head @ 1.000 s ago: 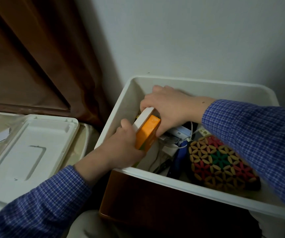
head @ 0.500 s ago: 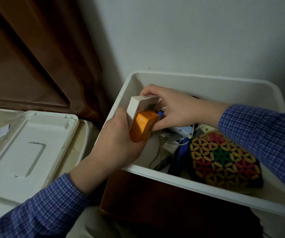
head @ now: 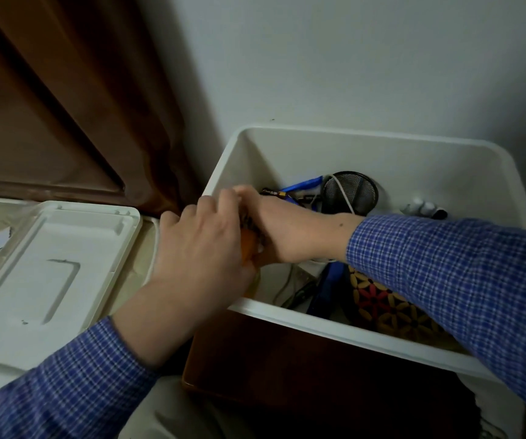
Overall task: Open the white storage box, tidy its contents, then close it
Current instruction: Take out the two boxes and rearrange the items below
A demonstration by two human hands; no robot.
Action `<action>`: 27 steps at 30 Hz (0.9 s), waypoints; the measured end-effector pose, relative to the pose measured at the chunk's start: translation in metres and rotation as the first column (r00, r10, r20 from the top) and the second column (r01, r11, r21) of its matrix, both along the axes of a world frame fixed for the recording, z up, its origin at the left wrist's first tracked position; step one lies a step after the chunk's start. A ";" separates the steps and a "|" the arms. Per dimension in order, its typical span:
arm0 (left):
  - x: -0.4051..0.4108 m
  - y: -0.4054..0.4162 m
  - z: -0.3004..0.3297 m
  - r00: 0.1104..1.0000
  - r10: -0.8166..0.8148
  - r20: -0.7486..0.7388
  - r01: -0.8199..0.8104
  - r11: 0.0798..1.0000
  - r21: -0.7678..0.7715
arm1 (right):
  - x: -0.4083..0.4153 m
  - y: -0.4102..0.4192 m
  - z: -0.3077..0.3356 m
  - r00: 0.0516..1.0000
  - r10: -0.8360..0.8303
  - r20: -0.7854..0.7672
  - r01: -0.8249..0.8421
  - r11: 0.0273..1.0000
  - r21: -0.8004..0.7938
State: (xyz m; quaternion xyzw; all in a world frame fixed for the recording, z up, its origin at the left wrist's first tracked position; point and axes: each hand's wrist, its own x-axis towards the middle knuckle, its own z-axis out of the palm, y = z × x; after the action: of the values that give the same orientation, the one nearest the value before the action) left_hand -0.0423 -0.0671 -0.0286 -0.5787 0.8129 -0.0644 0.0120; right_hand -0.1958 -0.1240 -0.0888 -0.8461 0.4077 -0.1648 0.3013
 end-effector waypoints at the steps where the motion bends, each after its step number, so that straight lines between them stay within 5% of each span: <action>1: -0.001 -0.001 0.000 0.997 -0.014 0.080 0.018 0.999 -0.046 | -0.002 0.002 -0.004 1.000 -0.026 0.013 0.025 0.996 0.080; 5: -0.002 -0.014 0.007 0.974 -0.046 0.222 0.077 0.988 -0.133 | -0.014 0.005 -0.009 0.998 0.013 -0.060 -0.002 0.983 0.184; 8: -0.001 -0.021 0.006 0.978 -0.118 0.175 0.134 0.987 -0.086 | -0.025 0.003 0.002 0.986 0.026 -0.164 0.007 0.980 0.197; 11: 0.000 -0.026 0.005 0.955 -0.287 0.072 0.275 0.951 0.138 | -0.045 -0.002 0.015 0.949 -0.046 -0.312 0.078 0.993 0.091; 14: -0.002 -0.031 0.000 0.910 -0.373 0.182 0.305 0.899 0.316 | -0.065 0.000 0.026 0.918 -0.107 -0.382 0.176 0.973 0.149; 19: -0.013 -0.032 -0.005 0.862 -0.387 0.328 0.298 0.910 0.289 | -0.071 0.016 0.024 0.841 -0.065 -0.537 0.184 0.968 0.172; 27: -0.017 -0.033 -0.002 0.895 -0.354 0.271 0.311 0.931 0.189 | -0.058 0.031 0.002 0.692 -0.099 -0.715 0.056 0.995 -0.084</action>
State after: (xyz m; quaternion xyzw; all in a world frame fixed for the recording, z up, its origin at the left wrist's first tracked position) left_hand -0.0591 -0.1005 -0.0302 -0.4119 0.8911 -0.0952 0.1652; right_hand -0.2533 -0.0930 -0.0869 -0.8332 0.5236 0.1547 0.0876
